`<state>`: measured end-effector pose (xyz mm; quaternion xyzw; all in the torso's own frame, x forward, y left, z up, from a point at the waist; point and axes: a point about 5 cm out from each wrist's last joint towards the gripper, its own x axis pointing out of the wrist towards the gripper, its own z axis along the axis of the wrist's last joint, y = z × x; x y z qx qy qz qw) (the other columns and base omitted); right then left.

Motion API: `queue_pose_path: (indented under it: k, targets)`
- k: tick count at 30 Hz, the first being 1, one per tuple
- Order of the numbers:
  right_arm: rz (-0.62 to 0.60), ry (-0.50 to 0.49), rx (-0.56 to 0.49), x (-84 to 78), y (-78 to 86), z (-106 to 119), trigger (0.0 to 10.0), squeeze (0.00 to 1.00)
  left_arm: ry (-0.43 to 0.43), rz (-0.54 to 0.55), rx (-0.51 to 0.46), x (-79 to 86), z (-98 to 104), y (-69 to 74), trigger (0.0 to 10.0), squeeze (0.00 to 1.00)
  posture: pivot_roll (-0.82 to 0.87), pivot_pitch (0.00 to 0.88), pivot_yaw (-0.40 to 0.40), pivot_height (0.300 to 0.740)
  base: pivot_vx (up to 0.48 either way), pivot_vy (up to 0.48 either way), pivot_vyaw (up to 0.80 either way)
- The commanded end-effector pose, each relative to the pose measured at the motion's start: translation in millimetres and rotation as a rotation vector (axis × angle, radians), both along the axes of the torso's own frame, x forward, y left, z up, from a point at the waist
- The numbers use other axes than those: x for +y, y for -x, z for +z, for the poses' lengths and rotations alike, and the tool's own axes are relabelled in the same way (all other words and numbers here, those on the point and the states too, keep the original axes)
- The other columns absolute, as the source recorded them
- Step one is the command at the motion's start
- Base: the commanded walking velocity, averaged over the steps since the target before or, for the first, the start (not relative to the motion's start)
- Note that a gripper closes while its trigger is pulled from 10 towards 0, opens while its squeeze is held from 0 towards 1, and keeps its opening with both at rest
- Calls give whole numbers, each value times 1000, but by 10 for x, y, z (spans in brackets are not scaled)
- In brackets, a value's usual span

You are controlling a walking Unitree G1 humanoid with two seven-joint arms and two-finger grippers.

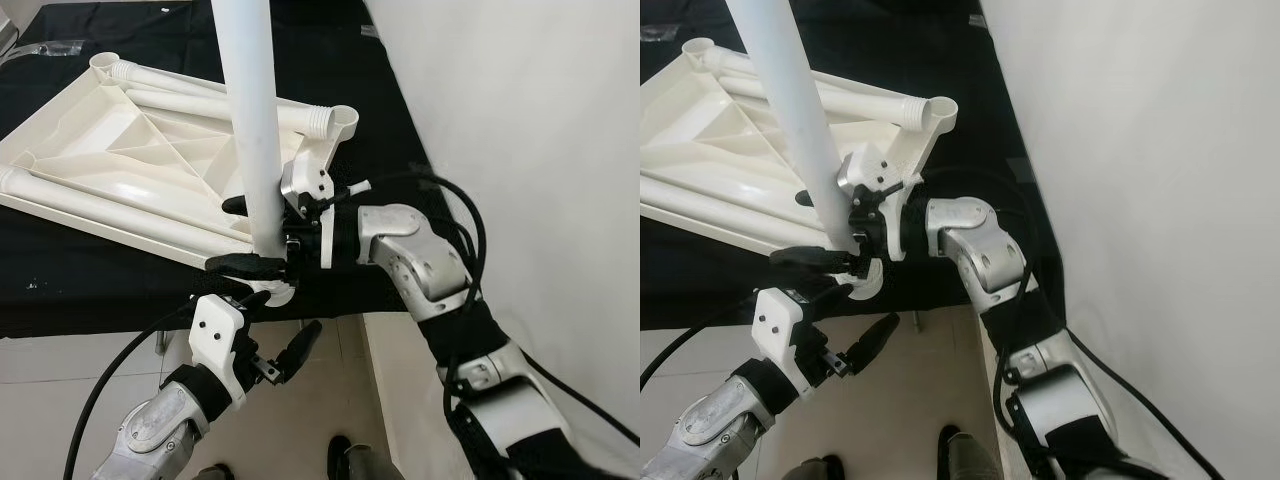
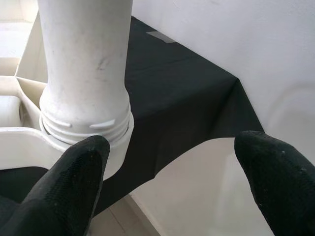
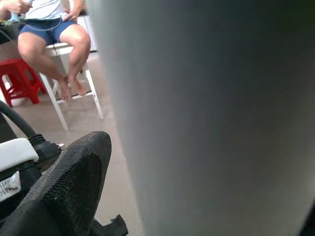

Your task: Building children table

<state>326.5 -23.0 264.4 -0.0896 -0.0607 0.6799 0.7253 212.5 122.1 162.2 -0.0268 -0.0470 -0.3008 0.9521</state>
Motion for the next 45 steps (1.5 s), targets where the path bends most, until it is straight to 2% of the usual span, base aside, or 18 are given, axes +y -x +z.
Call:
queue_pose_path:
  k: [1,10,13,14,15,17,19,21,22,23,24,26,33,34,38,39,40,45]
  targets:
    - [31,-7,-3,13,11,2,0,0,0,-3,12,-20,-17,37,10000,0,50,274,-81,740,0,0,0]
    - [77,9,-1,-36,-1,-38,0,0,2,-5,16,-22,-21,49,10000,0,46,273,-75,740,0,0,0]
    - [35,-5,2,-58,-39,-78,0,0,2,-8,18,-20,-26,51,10000,0,42,269,-75,740,0,0,0]
    - [-7,-18,8,-65,-49,-98,0,0,2,-9,18,-20,-27,51,10000,0,42,269,-75,740,0,0,0]
    - [-159,-59,31,-80,-78,-161,0,0,2,-9,18,-20,-29,54,10000,0,40,267,-79,740,0,0,0]
    - [-212,-72,39,-88,-88,-183,0,0,2,-9,18,-20,-30,55,10000,0,40,267,-79,740,0,0,0]
    - [-348,-86,49,-80,-91,-227,0,0,2,-8,18,-17,-29,58,10000,0,42,267,-81,740,0,0,0]
    - [-885,-62,73,-218,-103,-414,0,0,0,-6,18,-5,-30,60,10000,0,34,269,-80,740,0,0,0]
    - [-885,-62,73,-218,-103,-414,0,0,0,-6,18,-5,-30,60,10000,0,34,269,-80,740,0,0,0]
    - [-998,-66,100,-237,17,-487,0,0,0,-7,18,-2,-27,58,10000,0,33,270,-79,740,0,0,0]
    - [-1024,-89,145,-198,185,-533,0,0,-1,-8,17,0,-23,48,10000,0,28,277,-73,740,0,0,0]
    - [-1006,-99,150,-154,217,-535,0,0,-2,-10,18,3,-25,39,10000,0,20,269,-70,740,0,0,0]
    - [-1010,-112,115,-122,60,-460,0,0,-16,1,12,22,-41,-7,10000,0,38,245,-72,740,0,0,0]
    - [-1021,-116,92,-123,20,-395,10000,0,-37,35,-2,56,-32,-8,10000,0,36,240,-73,740,0,0,0]
    - [-983,-155,91,-145,15,-297,10000,0,-61,147,-10,179,-11,28,10000,0,38,235,-73,740,0,0,0]
    - [-958,-169,92,-172,10,-268,10000,729,-64,186,-16,228,5,45,10000,0,39,236,-73,740,0,0,0]
    - [-899,-179,81,-183,9,-234,10000,1000,-74,223,-23,279,21,71,10000,0,40,237,-73,740,0,0,0]
    - [-697,-199,56,-320,-53,-130,10000,1000,-98,279,-23,396,41,227,10000,0,50,239,-75,740,0,0,0]
